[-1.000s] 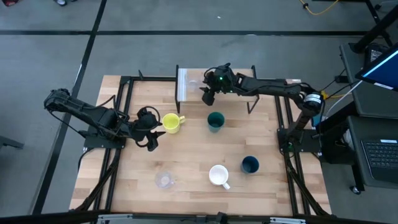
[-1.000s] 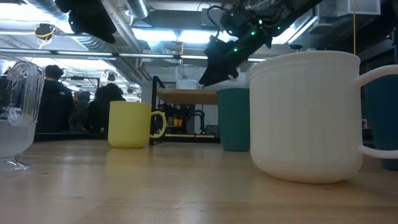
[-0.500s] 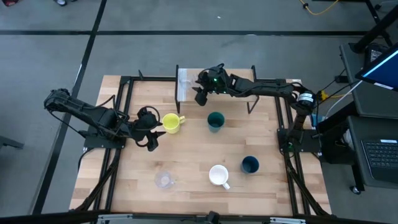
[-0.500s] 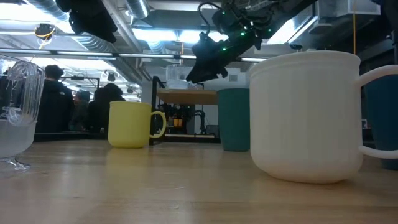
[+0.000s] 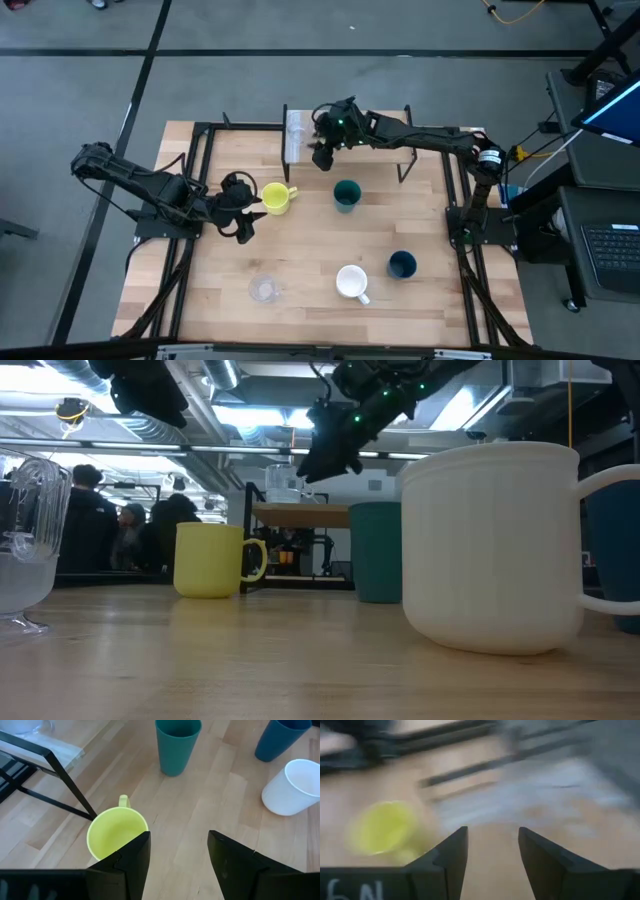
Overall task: Stack small to large cups/mugs on shelf
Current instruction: Put the top transparent mug on the shelf
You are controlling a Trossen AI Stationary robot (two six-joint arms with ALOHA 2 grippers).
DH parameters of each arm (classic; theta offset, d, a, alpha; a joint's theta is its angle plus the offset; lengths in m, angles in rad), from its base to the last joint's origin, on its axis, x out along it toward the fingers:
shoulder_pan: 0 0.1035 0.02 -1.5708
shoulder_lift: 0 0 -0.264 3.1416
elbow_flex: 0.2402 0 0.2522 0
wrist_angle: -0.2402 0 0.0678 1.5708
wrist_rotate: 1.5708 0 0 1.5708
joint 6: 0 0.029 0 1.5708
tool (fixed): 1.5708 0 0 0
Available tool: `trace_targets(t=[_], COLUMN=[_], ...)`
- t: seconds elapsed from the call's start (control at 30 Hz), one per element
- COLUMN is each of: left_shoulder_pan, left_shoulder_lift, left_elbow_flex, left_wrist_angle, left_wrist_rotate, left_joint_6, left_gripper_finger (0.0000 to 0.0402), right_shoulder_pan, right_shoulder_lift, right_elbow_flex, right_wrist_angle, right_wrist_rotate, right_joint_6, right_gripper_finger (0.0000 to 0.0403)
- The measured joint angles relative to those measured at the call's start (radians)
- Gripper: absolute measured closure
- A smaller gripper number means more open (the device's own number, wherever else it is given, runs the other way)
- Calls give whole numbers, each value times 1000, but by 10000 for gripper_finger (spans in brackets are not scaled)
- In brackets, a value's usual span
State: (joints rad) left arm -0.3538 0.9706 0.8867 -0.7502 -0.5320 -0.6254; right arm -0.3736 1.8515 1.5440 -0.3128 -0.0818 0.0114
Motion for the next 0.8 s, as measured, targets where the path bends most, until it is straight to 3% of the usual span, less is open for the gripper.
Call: trace_targets(t=[0.07, 0.13, 0.57, 0.8], left_shoulder_pan=[0, 0, 0, 0], left_shoulder_lift=[0, 0, 0, 0], left_elbow_flex=[0, 0, 0, 0], left_wrist_angle=[0, 0, 1, 1], left_wrist_rotate=[0, -1, -3, -2], left_joint_6=[1, 1, 7, 7], left_gripper_finger=[210, 210, 210, 210], right_shoulder_pan=[5, 12, 19, 15], right_shoulder_lift=[2, 3, 93, 86], right_elbow_flex=[-2, -13, -27, -27], right_wrist_angle=[20, 78, 237, 281], right_wrist_rotate=[-136, -171, -164, -85], right_joint_6=[18, 19, 34, 31], right_gripper_finger=[226, 226, 226, 226])
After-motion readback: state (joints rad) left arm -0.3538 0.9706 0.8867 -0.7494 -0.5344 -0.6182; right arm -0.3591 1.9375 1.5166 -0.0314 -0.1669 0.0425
